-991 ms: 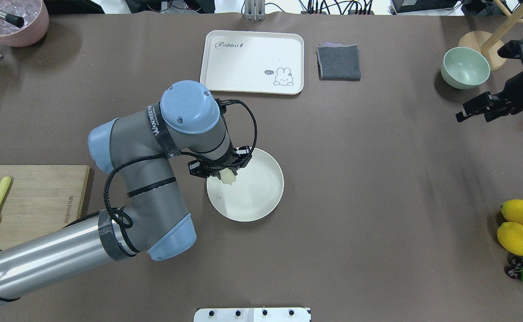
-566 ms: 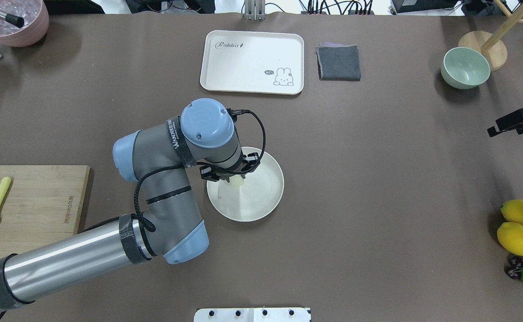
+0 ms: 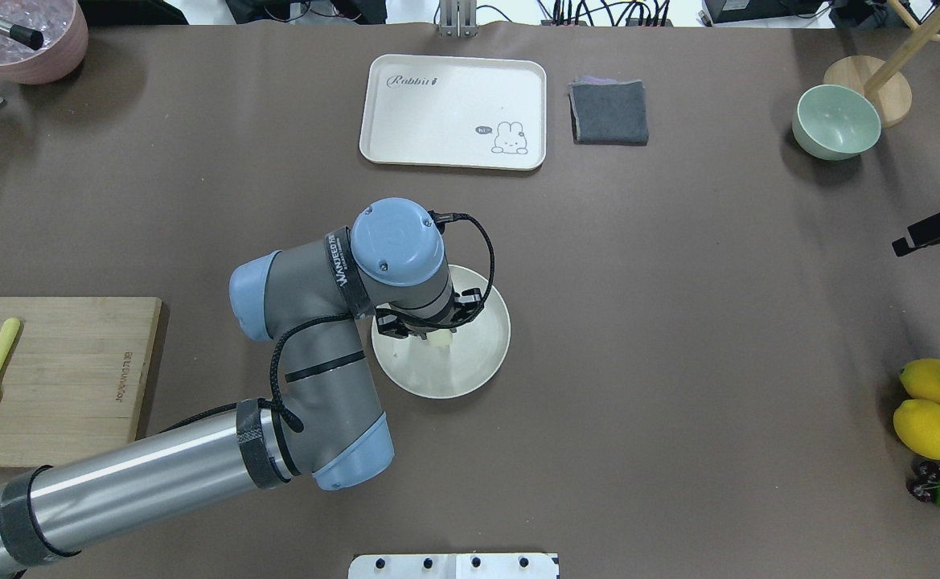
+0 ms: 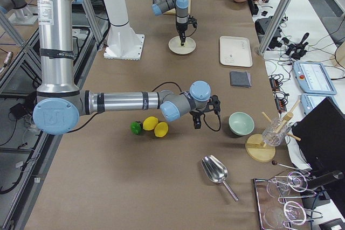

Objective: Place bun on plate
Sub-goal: 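Lower the bun onto the plate and open the left gripper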

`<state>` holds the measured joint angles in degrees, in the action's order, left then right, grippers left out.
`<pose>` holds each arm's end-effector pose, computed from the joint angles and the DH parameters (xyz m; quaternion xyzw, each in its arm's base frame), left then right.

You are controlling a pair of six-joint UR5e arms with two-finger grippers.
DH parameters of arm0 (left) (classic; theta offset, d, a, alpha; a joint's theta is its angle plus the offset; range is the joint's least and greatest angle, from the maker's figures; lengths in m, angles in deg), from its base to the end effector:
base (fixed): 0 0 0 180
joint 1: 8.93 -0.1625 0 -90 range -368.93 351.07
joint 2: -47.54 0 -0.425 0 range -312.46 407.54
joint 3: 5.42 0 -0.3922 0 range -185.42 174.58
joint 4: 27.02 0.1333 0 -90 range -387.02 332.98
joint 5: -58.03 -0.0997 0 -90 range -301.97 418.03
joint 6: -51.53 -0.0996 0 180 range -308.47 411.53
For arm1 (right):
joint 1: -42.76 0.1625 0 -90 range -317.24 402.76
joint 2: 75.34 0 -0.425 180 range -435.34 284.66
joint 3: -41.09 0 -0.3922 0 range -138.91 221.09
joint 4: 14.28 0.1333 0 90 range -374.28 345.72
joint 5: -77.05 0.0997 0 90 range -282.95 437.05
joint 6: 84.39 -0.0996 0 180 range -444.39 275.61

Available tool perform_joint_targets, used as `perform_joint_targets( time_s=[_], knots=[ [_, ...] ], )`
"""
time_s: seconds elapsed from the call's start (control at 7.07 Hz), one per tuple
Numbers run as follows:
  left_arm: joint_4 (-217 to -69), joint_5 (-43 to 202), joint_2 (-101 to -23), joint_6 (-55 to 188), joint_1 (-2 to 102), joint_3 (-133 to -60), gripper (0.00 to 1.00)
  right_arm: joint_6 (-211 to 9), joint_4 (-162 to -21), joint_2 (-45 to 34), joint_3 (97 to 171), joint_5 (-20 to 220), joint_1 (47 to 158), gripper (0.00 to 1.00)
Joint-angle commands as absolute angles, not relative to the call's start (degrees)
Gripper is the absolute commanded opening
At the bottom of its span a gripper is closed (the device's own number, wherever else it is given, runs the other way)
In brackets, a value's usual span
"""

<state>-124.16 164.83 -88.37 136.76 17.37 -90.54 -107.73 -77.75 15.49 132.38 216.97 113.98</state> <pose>0.6159 -0.4210 0.1900 -0.0204 0.4247 -0.1101 0.8984 -0.1082 -0.4955 0.5962 0.0500 -0.4590 -0.0633 0.8848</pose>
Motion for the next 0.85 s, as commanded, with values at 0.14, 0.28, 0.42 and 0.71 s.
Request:
perform_joint_targets(
  time_s=[0.14, 0.28, 0.42, 0.71],
  knots=[
    [-124.4, 164.2, -88.3, 136.6, 17.3, -90.2, 0.82, -107.7, -77.8, 15.4, 132.3, 217.1, 114.0, 1.0],
    [-124.3, 164.2, -88.3, 136.5, 17.4, -90.5, 0.96, -107.7, -77.8, 15.3, 132.3, 217.2, 113.9, 1.0],
    [-124.1, 164.3, -87.7, 136.6, 19.3, -94.0, 0.97, -107.7, -77.9, 15.1, 132.3, 217.2, 113.6, 1.0],
    [-121.7, 164.7, -82.0, 133.8, 26.5, -104.8, 0.97, -107.8, -79.9, 13.4, 133.5, 217.9, 114.9, 1.0]
  ],
)
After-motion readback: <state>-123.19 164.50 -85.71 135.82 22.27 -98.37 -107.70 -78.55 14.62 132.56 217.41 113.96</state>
